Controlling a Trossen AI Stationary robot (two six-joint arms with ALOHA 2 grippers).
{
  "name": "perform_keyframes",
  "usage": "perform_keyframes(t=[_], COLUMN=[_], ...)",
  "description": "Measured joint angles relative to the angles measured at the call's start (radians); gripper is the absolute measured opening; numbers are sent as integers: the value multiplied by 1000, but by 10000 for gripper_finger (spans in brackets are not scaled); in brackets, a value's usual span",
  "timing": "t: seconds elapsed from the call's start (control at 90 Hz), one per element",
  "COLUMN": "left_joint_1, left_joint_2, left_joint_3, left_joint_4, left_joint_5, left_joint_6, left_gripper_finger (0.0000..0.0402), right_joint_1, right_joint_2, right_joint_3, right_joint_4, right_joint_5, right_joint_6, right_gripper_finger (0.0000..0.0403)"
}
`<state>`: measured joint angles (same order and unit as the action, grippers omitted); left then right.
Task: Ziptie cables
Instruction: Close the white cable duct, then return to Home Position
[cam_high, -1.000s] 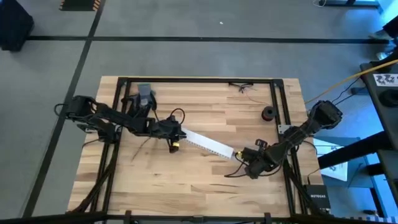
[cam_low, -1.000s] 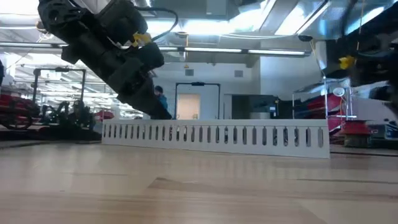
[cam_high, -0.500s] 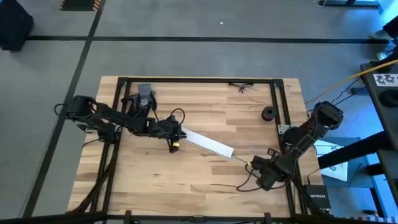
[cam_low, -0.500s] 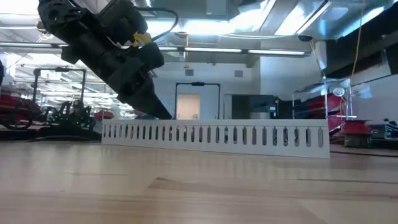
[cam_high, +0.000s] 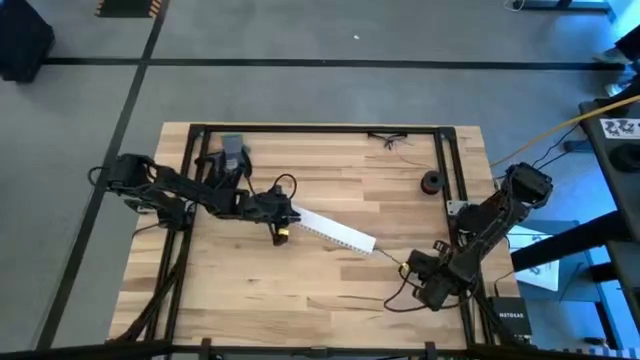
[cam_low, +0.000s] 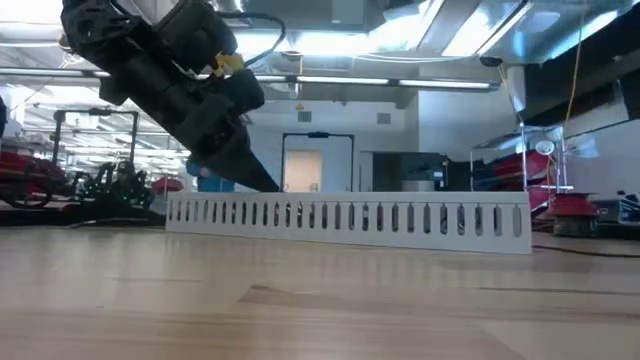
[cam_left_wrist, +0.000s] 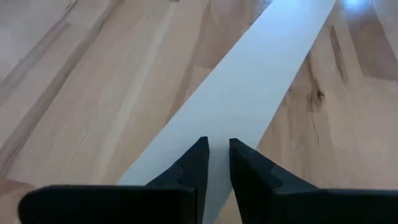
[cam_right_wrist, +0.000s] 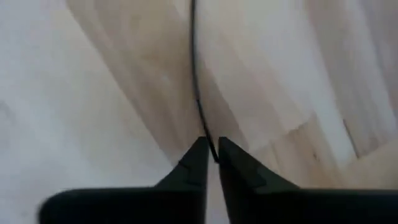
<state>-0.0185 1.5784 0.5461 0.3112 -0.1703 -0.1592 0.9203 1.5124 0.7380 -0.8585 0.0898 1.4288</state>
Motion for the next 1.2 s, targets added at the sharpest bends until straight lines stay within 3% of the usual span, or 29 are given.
perform_keyframes(t=[0.178, 0.256, 0.411, 0.578, 0.678, 0.767, 0.944, 1.2], left_joint_1=[0, -3, -26, -34, -34, -34, -31, 49], left_joint_2=[-40, -76, -162, -230, -262, -307, -435, -739], left_joint_3=[28, 44, 70, 68, 70, 70, 56, -46], left_joint_4=[-25, -51, -30, -49, -52, -74, -156, -249], left_joint_5=[38, 66, 70, 55, 51, 51, 44, 58], left_joint_6=[23, 37, 79, 78, 83, 90, 148, 198], left_gripper_finger=[128, 149, 184, 199, 194, 180, 130, 19], right_joint_1=[1, 1, 0, -29, -95, -190, -459, -762], right_joint_2=[-42, -88, -195, -254, -261, -261, -264, -374], right_joint_3=[2, 19, 85, 142, 133, 102, 56, -59], right_joint_4=[-10, -16, -36, 13, 130, 288, 499, 667], right_joint_5=[19, 75, 303, 632, 703, 653, 393, 106], right_joint_6=[-19, -21, -105, -313, -509, -722, -1062, -1279], right_gripper_finger=[148, 184, 231, 247, 246, 240, 210, 94])
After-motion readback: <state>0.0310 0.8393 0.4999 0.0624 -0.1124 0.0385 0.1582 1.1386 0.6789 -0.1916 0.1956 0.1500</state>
